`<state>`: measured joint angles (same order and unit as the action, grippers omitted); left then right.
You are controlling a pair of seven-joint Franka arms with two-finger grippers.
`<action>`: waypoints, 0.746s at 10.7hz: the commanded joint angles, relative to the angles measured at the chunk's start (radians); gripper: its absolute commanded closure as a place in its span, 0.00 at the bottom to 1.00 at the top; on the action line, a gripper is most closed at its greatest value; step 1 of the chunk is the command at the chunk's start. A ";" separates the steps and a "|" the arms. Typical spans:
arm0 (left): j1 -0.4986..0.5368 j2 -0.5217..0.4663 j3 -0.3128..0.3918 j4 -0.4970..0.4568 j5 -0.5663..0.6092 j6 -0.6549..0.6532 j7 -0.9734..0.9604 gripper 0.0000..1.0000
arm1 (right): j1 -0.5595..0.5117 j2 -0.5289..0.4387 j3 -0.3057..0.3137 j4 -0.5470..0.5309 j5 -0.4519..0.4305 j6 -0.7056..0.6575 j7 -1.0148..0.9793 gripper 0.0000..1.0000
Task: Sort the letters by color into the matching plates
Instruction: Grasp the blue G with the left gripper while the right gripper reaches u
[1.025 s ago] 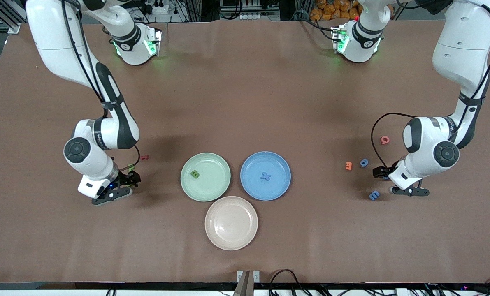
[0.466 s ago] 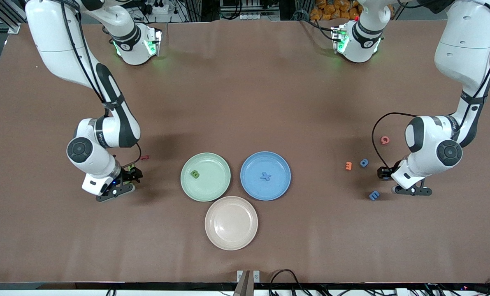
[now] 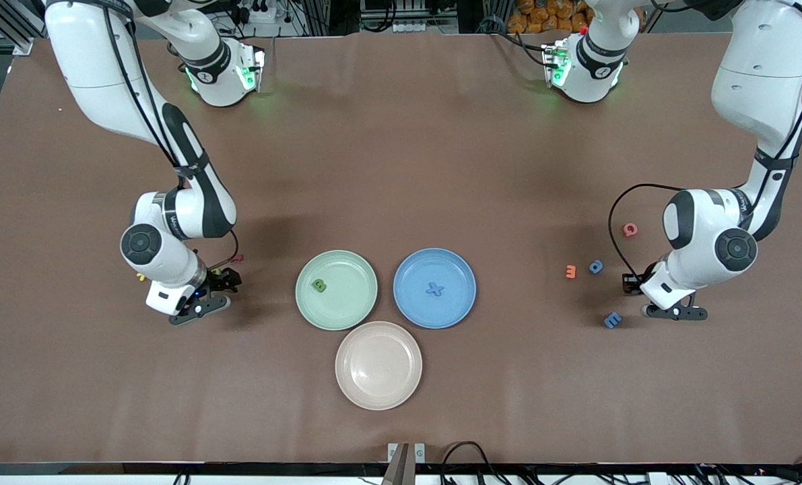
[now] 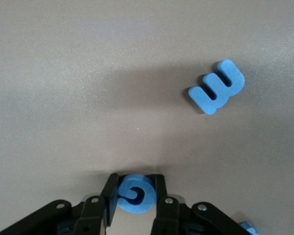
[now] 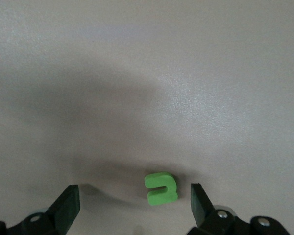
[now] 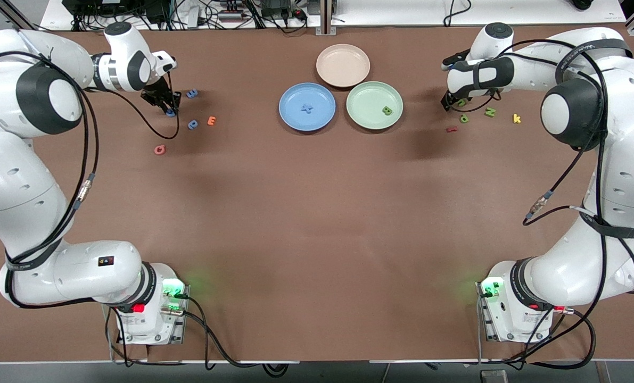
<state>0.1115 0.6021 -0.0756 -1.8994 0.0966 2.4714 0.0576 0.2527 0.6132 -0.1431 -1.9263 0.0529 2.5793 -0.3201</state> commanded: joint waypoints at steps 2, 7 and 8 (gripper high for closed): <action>0.002 -0.035 -0.010 -0.020 0.018 0.012 -0.005 1.00 | -0.045 -0.027 0.019 -0.016 -0.004 0.012 -0.001 0.00; -0.001 -0.041 -0.079 0.013 0.011 0.006 -0.094 1.00 | -0.066 -0.027 0.019 -0.010 0.237 0.012 0.041 0.00; -0.003 -0.041 -0.094 0.022 0.011 0.004 -0.119 1.00 | -0.064 -0.021 0.019 -0.005 0.245 0.012 0.112 0.00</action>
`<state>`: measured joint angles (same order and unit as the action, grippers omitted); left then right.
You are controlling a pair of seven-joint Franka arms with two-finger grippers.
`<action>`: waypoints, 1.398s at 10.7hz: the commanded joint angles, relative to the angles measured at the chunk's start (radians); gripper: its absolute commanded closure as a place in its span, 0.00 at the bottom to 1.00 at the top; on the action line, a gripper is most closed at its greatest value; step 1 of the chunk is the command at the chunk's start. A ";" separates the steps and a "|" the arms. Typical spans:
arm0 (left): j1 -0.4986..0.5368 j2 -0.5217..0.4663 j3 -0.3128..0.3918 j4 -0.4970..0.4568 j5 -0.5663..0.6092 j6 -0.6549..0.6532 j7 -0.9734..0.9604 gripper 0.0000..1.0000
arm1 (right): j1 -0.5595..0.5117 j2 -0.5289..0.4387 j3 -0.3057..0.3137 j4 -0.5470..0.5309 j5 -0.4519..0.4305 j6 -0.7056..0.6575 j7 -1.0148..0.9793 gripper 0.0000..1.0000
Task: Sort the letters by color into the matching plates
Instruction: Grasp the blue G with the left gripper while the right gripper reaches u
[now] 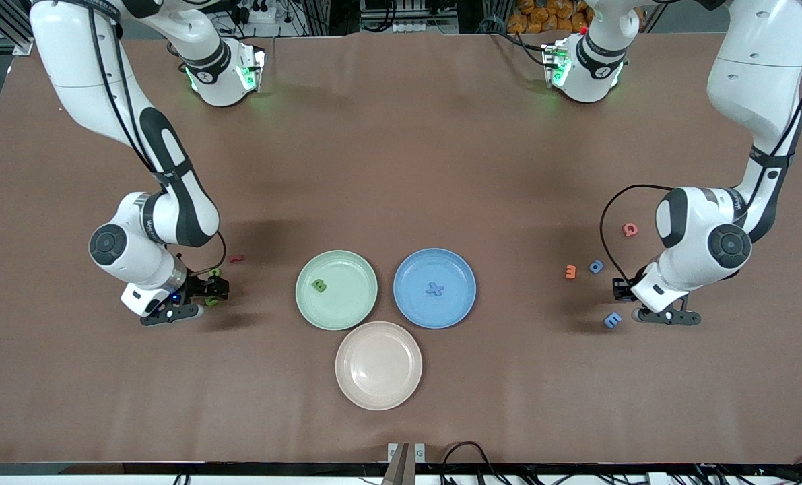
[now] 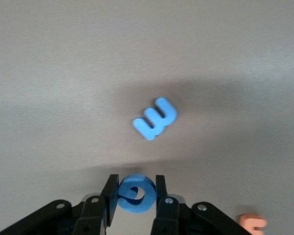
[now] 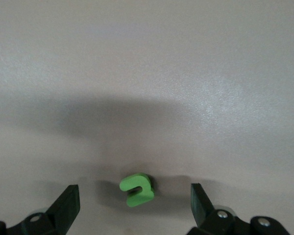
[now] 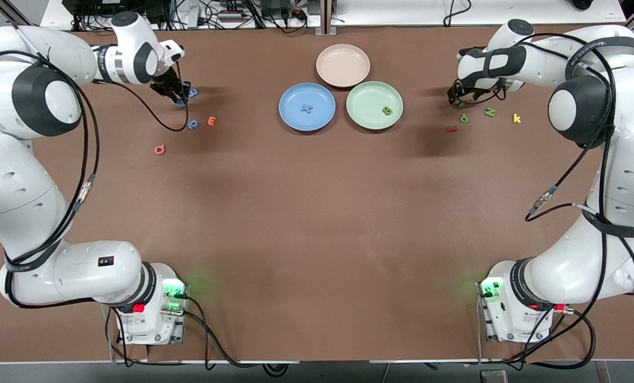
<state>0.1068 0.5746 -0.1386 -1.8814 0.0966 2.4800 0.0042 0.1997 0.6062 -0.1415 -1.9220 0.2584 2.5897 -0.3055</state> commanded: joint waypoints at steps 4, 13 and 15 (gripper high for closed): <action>-0.048 -0.015 -0.049 0.007 0.011 -0.006 -0.170 1.00 | -0.003 0.006 0.017 -0.012 0.035 -0.008 0.264 0.00; -0.271 -0.019 -0.047 0.065 0.018 -0.073 -0.524 1.00 | -0.019 0.029 0.016 -0.014 0.035 -0.010 0.335 0.00; -0.321 -0.018 -0.047 0.090 0.018 -0.102 -0.593 1.00 | -0.011 0.035 0.016 -0.011 0.035 -0.010 0.335 0.05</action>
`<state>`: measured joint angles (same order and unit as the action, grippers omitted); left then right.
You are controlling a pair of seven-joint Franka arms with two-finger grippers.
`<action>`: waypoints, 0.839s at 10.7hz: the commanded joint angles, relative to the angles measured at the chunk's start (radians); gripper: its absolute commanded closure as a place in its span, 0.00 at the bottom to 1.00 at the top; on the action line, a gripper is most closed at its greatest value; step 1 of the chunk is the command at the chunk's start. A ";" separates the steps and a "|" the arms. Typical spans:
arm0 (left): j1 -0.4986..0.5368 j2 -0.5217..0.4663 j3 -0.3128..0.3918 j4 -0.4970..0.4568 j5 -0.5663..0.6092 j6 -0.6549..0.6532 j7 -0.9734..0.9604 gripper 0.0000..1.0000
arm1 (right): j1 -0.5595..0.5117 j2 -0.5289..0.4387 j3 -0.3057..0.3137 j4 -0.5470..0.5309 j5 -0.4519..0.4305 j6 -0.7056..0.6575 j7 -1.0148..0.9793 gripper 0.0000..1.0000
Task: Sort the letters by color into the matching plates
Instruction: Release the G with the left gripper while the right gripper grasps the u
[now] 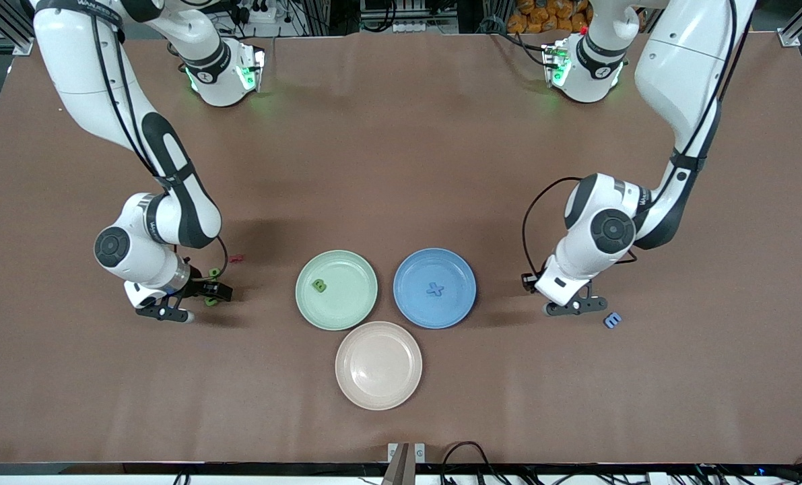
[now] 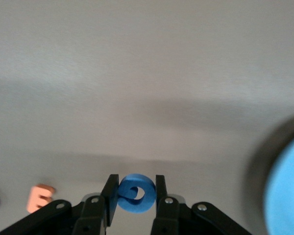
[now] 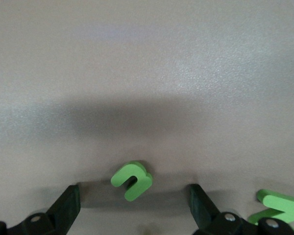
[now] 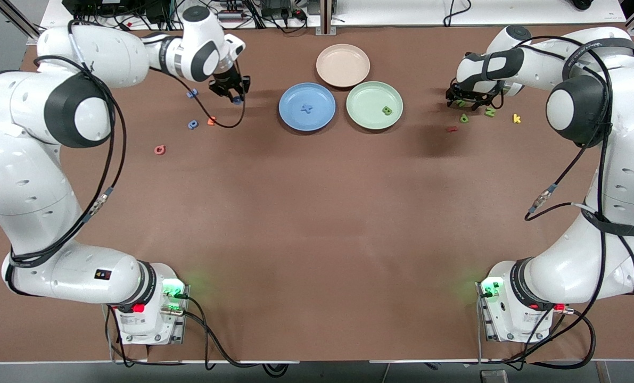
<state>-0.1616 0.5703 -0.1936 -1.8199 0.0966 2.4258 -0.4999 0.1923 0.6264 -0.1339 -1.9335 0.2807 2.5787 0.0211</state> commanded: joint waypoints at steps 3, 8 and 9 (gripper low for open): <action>-0.124 0.000 0.008 0.065 0.018 -0.048 -0.178 1.00 | -0.001 0.016 0.008 0.008 0.012 0.003 0.022 0.21; -0.189 0.025 0.008 0.105 0.047 -0.048 -0.178 1.00 | 0.004 0.007 0.005 0.019 0.011 -0.002 0.039 0.28; -0.200 0.025 0.006 0.105 0.061 -0.048 -0.145 1.00 | 0.001 0.004 0.005 0.019 0.011 -0.002 0.031 0.34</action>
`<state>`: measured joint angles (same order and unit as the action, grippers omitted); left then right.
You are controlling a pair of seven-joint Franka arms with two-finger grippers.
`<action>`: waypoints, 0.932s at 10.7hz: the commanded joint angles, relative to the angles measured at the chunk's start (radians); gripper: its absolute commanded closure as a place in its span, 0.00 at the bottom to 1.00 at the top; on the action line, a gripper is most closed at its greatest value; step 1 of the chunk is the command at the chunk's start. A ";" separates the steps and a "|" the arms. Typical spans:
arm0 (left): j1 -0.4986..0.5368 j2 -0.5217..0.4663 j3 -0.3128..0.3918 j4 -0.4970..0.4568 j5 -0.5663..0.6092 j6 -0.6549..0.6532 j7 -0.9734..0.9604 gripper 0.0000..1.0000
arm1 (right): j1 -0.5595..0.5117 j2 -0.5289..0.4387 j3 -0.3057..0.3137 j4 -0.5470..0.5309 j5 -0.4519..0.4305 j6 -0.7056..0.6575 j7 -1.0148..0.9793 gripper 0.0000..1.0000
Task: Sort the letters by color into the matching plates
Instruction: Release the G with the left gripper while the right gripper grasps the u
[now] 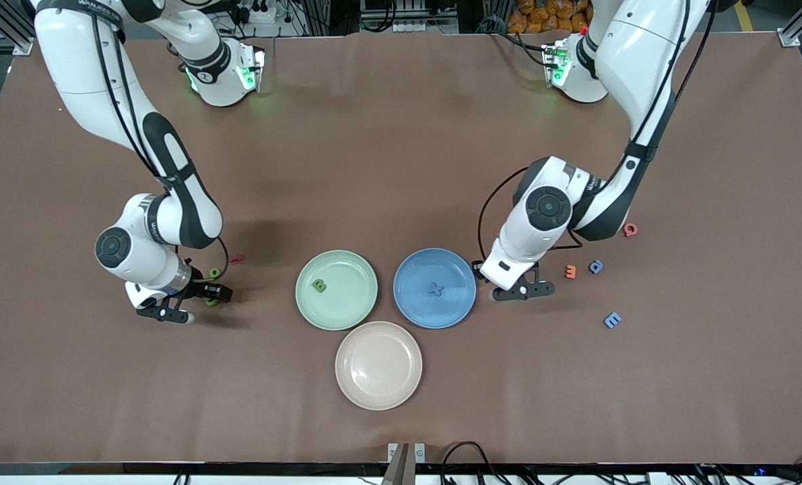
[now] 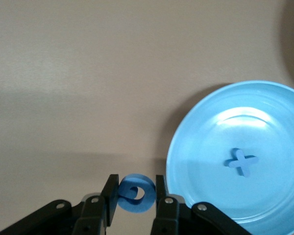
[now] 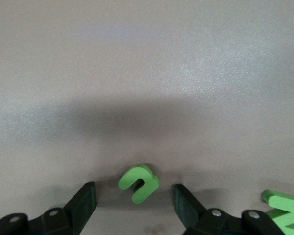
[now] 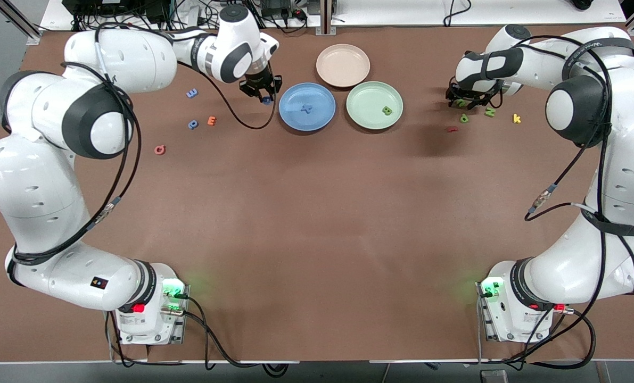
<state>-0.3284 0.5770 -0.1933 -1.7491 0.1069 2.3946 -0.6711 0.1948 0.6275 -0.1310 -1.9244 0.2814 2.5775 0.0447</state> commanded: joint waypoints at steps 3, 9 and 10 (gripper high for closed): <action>-0.073 0.038 0.006 0.037 0.054 -0.017 0.054 1.00 | -0.005 0.000 0.002 0.010 0.005 0.000 0.003 0.42; -0.152 0.127 0.011 0.146 0.042 -0.017 0.013 1.00 | -0.012 -0.005 -0.002 0.010 0.001 0.000 0.001 0.54; -0.165 0.151 0.015 0.176 0.045 -0.017 -0.011 1.00 | -0.014 -0.006 -0.002 0.010 0.001 0.000 0.001 0.55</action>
<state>-0.4588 0.6680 -0.1930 -1.6611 0.1357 2.3929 -0.6341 0.1934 0.6232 -0.1346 -1.9139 0.2814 2.5777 0.0450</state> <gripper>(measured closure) 0.656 0.537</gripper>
